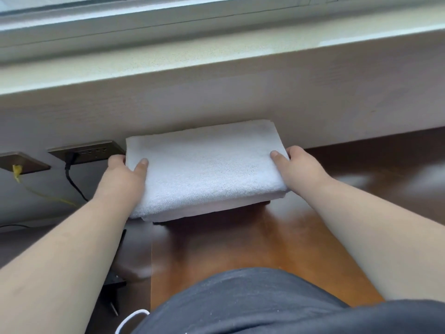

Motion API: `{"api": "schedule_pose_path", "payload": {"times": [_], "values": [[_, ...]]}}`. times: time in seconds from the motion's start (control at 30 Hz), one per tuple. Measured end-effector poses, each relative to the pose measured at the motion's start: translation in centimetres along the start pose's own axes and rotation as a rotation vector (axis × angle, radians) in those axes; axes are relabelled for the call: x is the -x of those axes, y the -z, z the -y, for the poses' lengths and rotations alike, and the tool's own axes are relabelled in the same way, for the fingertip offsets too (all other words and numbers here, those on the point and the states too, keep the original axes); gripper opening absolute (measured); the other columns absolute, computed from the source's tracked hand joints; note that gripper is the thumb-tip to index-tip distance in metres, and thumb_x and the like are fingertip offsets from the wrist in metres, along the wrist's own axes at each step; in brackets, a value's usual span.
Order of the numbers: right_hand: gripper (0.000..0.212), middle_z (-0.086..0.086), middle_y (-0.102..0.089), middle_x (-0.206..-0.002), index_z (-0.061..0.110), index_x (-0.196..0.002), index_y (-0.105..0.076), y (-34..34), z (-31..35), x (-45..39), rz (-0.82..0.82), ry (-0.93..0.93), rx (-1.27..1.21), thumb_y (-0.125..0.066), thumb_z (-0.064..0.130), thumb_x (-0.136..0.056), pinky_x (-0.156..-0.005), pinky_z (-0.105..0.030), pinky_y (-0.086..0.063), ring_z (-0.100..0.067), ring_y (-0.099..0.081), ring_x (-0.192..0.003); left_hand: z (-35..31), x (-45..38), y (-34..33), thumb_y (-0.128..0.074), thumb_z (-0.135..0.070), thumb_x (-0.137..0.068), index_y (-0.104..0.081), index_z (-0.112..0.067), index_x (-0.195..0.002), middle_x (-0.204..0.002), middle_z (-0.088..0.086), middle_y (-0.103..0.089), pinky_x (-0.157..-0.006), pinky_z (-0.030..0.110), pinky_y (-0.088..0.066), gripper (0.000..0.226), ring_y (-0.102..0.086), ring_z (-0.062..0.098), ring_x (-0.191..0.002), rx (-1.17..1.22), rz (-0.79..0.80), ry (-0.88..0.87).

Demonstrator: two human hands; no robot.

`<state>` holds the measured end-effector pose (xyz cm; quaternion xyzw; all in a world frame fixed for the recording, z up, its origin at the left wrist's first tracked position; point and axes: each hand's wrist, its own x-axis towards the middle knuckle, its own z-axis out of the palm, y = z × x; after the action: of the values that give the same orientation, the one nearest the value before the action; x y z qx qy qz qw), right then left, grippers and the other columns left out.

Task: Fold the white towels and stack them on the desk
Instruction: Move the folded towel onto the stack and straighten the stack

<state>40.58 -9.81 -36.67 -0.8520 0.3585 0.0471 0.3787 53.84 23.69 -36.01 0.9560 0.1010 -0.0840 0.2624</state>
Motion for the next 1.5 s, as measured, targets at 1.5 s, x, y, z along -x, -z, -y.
{"api": "schedule_pose_path", "payload": {"times": [1.5], "values": [[0.007,0.004,-0.068,-0.098,0.029,-0.095,-0.068,-3.9,-7.1,4.0,-0.066,0.004,-0.622,-0.061,0.032,-0.095,-0.074,-0.028,-0.049,-0.017,-0.066,-0.083,-13.0,11.3,-10.4,-0.041,-0.042,-0.102,0.012,-0.037,-0.152,-0.164,-0.001,0.006,-0.12,0.05,-0.011,0.073,0.004,0.024,-0.151,-0.793,0.151,-0.977]]}}
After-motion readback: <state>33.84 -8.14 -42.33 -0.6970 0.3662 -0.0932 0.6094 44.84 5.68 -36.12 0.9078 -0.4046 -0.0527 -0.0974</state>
